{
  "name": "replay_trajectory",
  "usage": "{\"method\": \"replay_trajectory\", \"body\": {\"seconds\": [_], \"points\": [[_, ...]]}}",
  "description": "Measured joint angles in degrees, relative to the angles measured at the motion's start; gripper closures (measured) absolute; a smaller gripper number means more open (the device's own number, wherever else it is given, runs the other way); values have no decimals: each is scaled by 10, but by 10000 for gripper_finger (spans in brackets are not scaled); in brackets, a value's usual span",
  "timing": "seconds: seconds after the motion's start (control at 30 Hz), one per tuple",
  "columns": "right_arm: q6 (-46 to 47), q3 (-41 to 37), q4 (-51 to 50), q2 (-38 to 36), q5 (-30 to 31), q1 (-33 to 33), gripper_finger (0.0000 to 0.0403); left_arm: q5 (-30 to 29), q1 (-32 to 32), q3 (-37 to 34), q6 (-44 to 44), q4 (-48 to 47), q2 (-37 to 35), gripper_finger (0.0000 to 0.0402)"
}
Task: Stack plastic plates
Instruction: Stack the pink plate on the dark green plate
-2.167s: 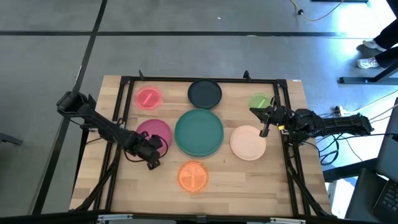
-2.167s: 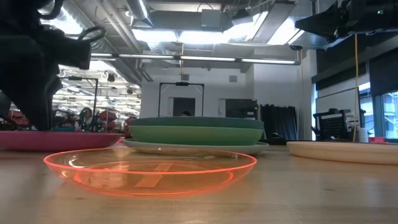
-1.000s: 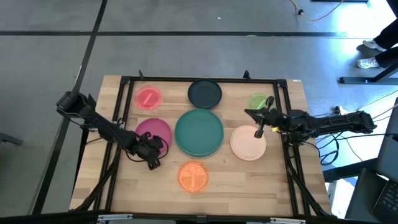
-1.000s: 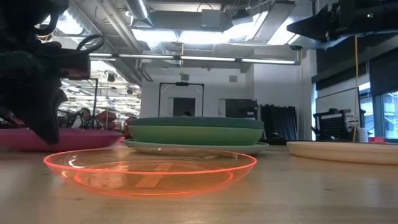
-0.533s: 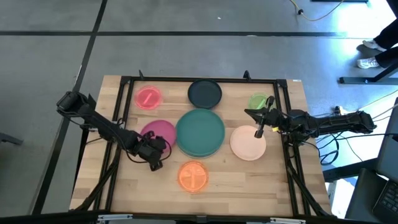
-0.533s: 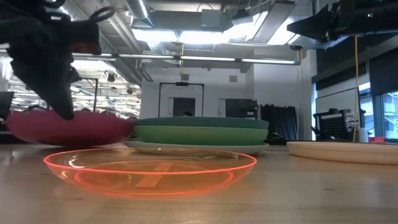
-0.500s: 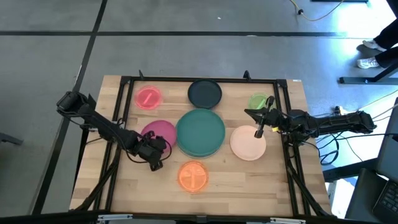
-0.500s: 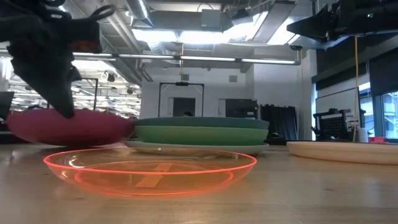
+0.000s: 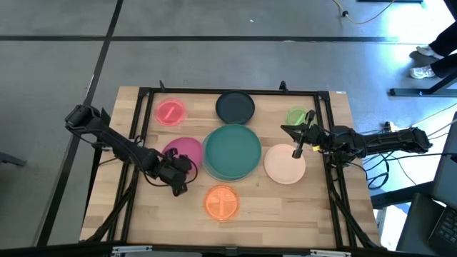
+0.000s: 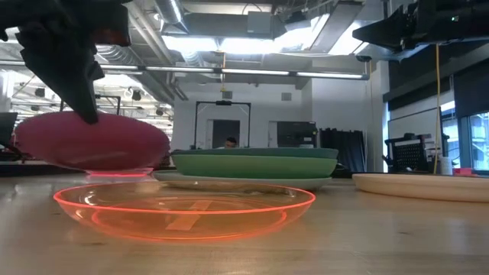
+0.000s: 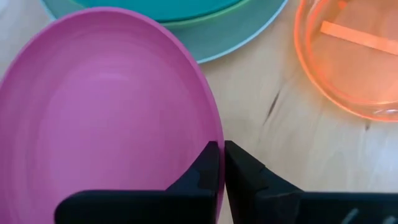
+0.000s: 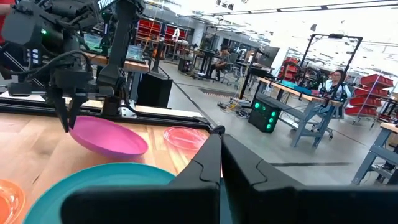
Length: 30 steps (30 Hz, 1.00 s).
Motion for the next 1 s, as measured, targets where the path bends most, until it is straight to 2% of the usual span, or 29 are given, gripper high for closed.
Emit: {"method": "replay_trajectory", "body": {"seconds": [0.23,0.57,1.0], "points": [[0,0,0,0,0,0,395,-39,0,25,2,-23,0,395],[0,0,1,0,0,0,395,-91,0,62,55,-19,0,395],[0,0,1,0,0,0,395,-101,43,63,236,159,0,394]]}}
